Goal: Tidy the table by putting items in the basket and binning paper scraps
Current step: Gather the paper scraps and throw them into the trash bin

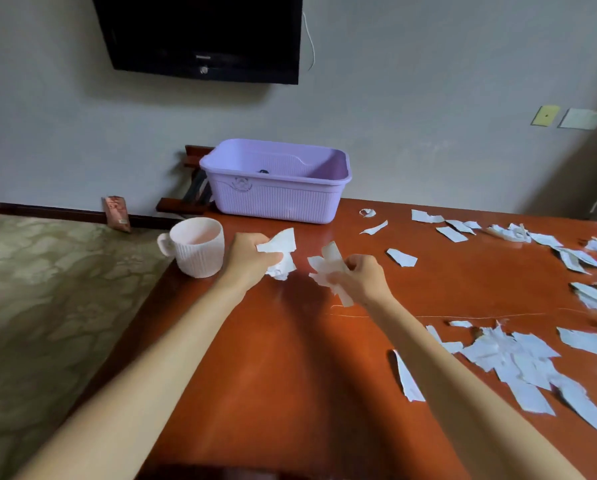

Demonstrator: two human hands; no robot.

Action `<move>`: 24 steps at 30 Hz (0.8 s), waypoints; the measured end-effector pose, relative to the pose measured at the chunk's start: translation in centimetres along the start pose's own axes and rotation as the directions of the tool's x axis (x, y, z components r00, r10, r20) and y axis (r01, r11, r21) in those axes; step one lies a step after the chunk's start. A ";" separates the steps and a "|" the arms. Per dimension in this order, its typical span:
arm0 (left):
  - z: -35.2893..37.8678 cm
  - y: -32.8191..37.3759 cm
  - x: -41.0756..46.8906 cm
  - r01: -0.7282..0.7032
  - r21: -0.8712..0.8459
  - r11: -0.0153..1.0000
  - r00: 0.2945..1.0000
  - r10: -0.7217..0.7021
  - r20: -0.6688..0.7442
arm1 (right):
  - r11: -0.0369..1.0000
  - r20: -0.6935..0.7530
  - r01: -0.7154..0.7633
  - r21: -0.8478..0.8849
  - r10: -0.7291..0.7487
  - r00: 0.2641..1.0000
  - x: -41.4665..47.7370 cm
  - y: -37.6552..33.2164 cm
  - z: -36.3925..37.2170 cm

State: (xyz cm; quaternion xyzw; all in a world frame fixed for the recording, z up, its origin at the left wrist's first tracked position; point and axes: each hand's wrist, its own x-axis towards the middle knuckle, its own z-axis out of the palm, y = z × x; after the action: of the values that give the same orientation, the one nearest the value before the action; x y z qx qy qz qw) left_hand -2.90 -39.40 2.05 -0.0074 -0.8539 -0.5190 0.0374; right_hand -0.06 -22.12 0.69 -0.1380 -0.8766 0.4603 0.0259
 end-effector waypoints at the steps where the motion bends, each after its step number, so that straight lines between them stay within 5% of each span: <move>1: -1.2 -0.5 -1.0 0.008 -0.007 1.000 1.000 -0.008 -0.002 | 1.000 0.020 0.014 0.024 -0.014 1.000 -0.8 -0.6 0.9; 14: -17.2 -11.3 -13.3 0.163 -0.186 0.969 0.948 -0.206 -0.242 | 0.957 0.299 0.082 0.278 -0.167 0.939 -13.6 -8.0 18.9; 24: -27.6 -25.7 -18.2 0.380 -0.311 0.871 0.684 -0.491 -0.540 | 0.977 0.502 0.183 0.111 -0.214 0.838 -21.0 -13.6 37.2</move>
State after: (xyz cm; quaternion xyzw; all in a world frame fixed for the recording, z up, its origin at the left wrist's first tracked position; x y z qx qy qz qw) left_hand 15.44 -75.24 -9.42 0.3587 -0.7245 -0.5598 0.1818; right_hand 10.73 -64.81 -7.92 0.0816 -0.8476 0.5006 -0.1559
